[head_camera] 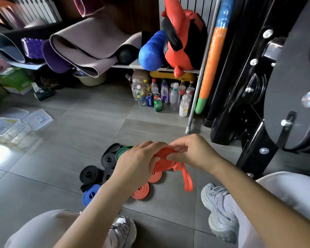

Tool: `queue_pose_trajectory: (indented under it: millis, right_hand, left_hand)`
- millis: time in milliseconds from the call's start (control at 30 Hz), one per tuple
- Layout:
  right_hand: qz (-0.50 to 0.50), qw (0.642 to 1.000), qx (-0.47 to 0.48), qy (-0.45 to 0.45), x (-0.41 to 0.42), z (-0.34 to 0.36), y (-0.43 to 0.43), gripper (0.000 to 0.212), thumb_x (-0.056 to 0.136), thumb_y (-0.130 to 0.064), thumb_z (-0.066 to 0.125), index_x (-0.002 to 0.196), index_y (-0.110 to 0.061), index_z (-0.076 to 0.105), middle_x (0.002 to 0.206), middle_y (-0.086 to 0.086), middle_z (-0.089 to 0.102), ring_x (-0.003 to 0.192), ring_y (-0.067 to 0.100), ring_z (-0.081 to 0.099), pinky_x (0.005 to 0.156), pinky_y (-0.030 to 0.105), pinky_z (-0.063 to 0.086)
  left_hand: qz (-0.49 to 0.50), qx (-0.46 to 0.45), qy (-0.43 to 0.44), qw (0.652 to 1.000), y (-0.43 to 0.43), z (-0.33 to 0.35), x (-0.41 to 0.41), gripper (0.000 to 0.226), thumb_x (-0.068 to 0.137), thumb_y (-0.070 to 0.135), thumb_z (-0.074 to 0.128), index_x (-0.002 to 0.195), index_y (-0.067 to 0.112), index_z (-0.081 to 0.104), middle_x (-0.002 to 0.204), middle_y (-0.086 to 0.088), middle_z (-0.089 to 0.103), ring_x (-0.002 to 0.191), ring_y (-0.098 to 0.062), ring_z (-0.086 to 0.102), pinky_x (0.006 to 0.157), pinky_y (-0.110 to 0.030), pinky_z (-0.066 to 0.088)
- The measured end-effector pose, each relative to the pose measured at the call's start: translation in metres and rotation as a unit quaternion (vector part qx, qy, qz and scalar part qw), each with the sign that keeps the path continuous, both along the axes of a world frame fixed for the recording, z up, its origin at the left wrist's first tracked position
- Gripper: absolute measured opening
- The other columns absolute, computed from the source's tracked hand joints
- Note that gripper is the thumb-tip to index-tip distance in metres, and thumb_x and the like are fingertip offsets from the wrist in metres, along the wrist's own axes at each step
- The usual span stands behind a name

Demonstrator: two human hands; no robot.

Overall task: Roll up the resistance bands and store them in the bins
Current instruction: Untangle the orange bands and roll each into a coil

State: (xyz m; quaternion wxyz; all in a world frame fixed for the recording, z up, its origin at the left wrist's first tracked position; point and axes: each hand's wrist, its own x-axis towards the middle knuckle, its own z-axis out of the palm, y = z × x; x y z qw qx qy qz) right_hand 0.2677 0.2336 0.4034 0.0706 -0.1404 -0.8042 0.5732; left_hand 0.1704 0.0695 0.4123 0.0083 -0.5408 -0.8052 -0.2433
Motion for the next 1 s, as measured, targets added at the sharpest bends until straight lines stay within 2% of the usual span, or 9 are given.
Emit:
queue_pose_trajectory:
  millis: [133,300,367,467,600,767,867,933,1000]
  right_hand:
    - [-0.020,0.999,-0.037,0.027,-0.001,0.003,0.004,0.023,0.073,-0.001,0.076,0.086,-0.020,0.071,0.079,-0.004,0.073,0.073,0.006,0.067,0.077,0.027,0.055]
    - [-0.044,0.999,0.005,0.030,-0.002,0.003,0.009,0.026,0.073,-0.005,0.077,0.081,-0.028,0.072,0.078,-0.005,0.074,0.073,0.005,0.067,0.083,0.033,0.056]
    - [-0.043,0.999,-0.010,0.031,-0.001,0.002,0.007,0.030,0.072,-0.001,0.077,0.077,-0.030,0.070,0.070,-0.012,0.072,0.068,0.001,0.066,0.079,0.030,0.056]
    - [-0.038,0.996,-0.060,0.055,0.000,0.004,0.002,0.028,0.070,0.001,0.075,0.080,-0.025,0.069,0.068,-0.013,0.071,0.068,-0.001,0.066,0.073,0.020,0.054]
    - [-0.054,0.989,-0.110,0.088,0.000,0.009,-0.001,0.029,0.066,-0.013,0.076,0.091,-0.024,0.070,0.086,0.007,0.073,0.079,0.013,0.068,0.080,0.031,0.056]
    - [-0.047,0.988,-0.107,0.101,-0.003,0.007,-0.004,0.025,0.075,0.004,0.070,0.085,-0.019,0.070,0.070,-0.013,0.071,0.069,-0.002,0.064,0.069,0.014,0.050]
    - [-0.065,0.977,-0.167,0.117,-0.004,0.006,-0.007,0.032,0.076,0.012,0.065,0.097,-0.013,0.066,0.069,-0.013,0.071,0.067,-0.003,0.065,0.067,0.011,0.049]
    - [-0.076,0.976,-0.168,0.116,-0.004,0.006,-0.007,0.030,0.077,0.010,0.065,0.096,-0.012,0.067,0.069,-0.011,0.071,0.067,-0.001,0.066,0.066,0.012,0.050]
    - [-0.071,0.982,-0.144,0.102,-0.004,0.006,-0.005,0.025,0.077,0.008,0.067,0.089,-0.014,0.068,0.067,-0.011,0.071,0.065,0.000,0.066,0.065,0.013,0.050]
  left_hand:
    - [0.034,0.052,-0.051,0.997,0.001,0.004,-0.006,0.040,0.080,0.024,0.048,0.116,0.040,0.056,0.104,0.014,0.064,0.087,-0.014,0.061,0.071,-0.028,0.050]
    - [0.077,0.158,-0.150,0.973,-0.003,0.015,-0.015,0.040,0.078,0.020,0.054,0.111,0.041,0.060,0.100,0.021,0.063,0.089,0.005,0.056,0.080,-0.008,0.041]
    - [0.093,0.206,-0.198,0.954,-0.005,0.020,-0.021,0.041,0.078,0.018,0.056,0.106,0.049,0.058,0.096,0.029,0.062,0.089,0.009,0.057,0.082,-0.011,0.044]
    - [0.079,0.253,-0.257,0.930,-0.007,0.023,-0.025,0.036,0.078,0.014,0.058,0.100,0.042,0.062,0.095,0.030,0.064,0.090,0.002,0.060,0.081,-0.016,0.047]
    - [0.063,0.280,-0.304,0.908,-0.005,0.021,-0.022,0.037,0.078,0.014,0.061,0.102,0.041,0.062,0.098,0.021,0.067,0.092,-0.006,0.062,0.079,-0.021,0.051]
    - [0.085,0.320,-0.349,0.877,-0.001,0.018,-0.017,0.033,0.077,0.013,0.061,0.101,0.036,0.063,0.094,0.021,0.067,0.088,-0.001,0.063,0.073,-0.023,0.054]
    - [0.081,0.332,-0.390,0.855,0.001,0.016,-0.015,0.033,0.076,0.014,0.063,0.097,0.040,0.067,0.098,0.010,0.069,0.093,-0.015,0.065,0.076,-0.037,0.056]
    - [0.089,0.306,-0.401,0.859,0.001,0.016,-0.016,0.033,0.076,0.018,0.063,0.098,0.042,0.064,0.102,0.004,0.067,0.095,-0.023,0.065,0.076,-0.040,0.057]
    - [0.106,0.226,-0.322,0.913,0.000,0.016,-0.017,0.037,0.075,0.024,0.063,0.109,0.038,0.056,0.110,0.008,0.060,0.099,-0.020,0.061,0.077,-0.037,0.056]
